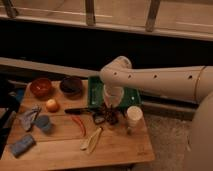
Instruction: Place grapes in metal cup
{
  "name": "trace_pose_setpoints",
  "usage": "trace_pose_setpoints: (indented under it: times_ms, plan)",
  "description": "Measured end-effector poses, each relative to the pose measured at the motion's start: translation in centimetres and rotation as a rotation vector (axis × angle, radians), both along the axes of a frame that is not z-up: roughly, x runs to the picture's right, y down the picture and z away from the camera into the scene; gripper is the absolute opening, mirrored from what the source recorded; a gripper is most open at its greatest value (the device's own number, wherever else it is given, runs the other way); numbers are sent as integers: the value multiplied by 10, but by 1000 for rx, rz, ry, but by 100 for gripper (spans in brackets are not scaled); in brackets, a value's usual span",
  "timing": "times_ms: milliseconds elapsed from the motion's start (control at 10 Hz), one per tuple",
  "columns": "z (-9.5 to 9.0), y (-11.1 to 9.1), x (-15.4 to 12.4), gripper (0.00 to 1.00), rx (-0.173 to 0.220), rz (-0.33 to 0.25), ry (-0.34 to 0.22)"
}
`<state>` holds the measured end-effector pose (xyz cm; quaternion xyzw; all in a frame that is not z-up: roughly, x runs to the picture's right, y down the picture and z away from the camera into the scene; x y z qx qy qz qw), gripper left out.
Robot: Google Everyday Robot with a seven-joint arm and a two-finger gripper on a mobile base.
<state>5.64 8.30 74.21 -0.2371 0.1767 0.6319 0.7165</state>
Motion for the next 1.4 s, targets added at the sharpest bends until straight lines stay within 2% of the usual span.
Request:
trace_pose_setpoints:
  times_ms: [100, 300, 500, 600, 1000, 1100, 1400]
  plan:
    - [4, 3, 12, 0, -7, 26, 17]
    - [16, 13, 11, 7, -41, 50, 19]
    - [23, 28, 13, 29, -89, 57, 30]
    - [25, 32, 7, 39, -100, 50, 23]
    - [24, 36, -9, 75, -115, 18, 0]
    - [23, 35, -13, 78, -114, 10, -7]
    - [19, 31, -18, 78, -105, -5, -13]
